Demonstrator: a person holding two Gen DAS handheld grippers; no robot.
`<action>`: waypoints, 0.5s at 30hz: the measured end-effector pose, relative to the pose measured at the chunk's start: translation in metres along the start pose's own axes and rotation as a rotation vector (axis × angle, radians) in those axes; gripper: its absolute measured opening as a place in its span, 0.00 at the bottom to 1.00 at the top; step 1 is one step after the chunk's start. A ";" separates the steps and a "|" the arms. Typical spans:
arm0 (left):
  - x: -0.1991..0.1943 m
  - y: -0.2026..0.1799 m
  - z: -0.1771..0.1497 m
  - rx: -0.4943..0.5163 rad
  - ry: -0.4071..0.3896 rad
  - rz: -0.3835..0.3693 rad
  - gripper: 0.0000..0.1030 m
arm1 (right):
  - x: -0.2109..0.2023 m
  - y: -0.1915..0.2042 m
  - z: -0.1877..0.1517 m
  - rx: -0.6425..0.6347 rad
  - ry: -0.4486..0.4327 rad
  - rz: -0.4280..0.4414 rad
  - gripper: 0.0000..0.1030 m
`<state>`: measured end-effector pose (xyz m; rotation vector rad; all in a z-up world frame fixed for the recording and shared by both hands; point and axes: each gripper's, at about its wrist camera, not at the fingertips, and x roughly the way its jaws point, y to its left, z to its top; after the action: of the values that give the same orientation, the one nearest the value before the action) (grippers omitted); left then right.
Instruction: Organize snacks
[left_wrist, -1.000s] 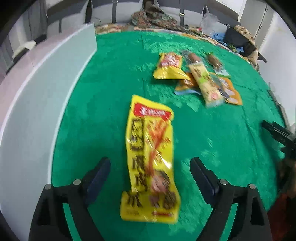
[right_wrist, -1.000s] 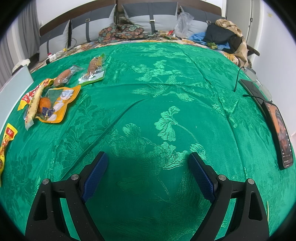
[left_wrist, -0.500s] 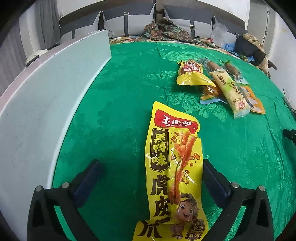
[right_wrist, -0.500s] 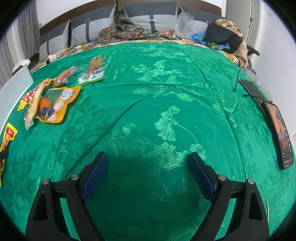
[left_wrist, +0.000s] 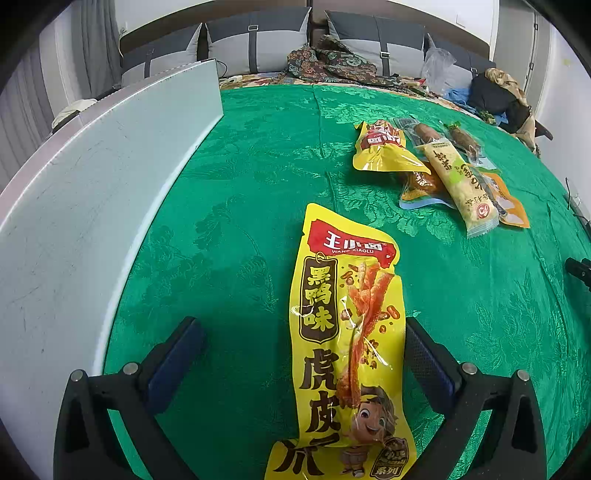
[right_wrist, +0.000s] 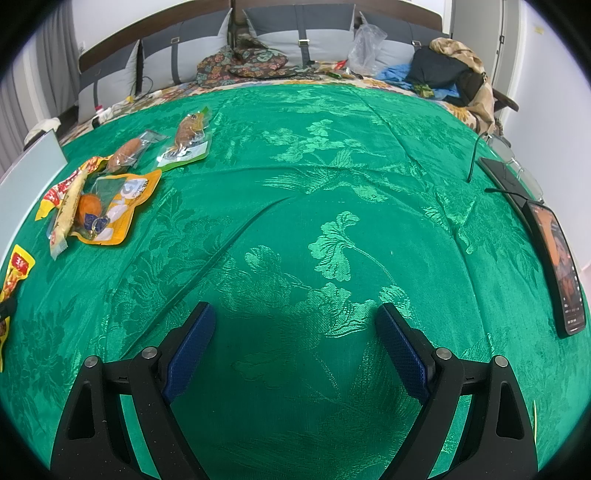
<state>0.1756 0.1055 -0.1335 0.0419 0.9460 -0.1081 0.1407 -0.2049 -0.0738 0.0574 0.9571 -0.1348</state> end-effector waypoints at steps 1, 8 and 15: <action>0.000 0.000 0.000 0.000 0.000 0.000 1.00 | 0.000 0.000 0.000 0.000 0.000 0.000 0.89; 0.000 0.000 0.000 0.000 0.000 0.000 1.00 | 0.000 0.000 0.000 0.005 0.001 0.005 0.89; 0.001 0.001 0.000 0.000 0.000 0.000 1.00 | -0.005 0.004 0.007 0.046 0.012 -0.036 0.87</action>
<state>0.1760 0.1061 -0.1343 0.0414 0.9456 -0.1082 0.1440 -0.2015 -0.0655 0.0837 0.9671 -0.1898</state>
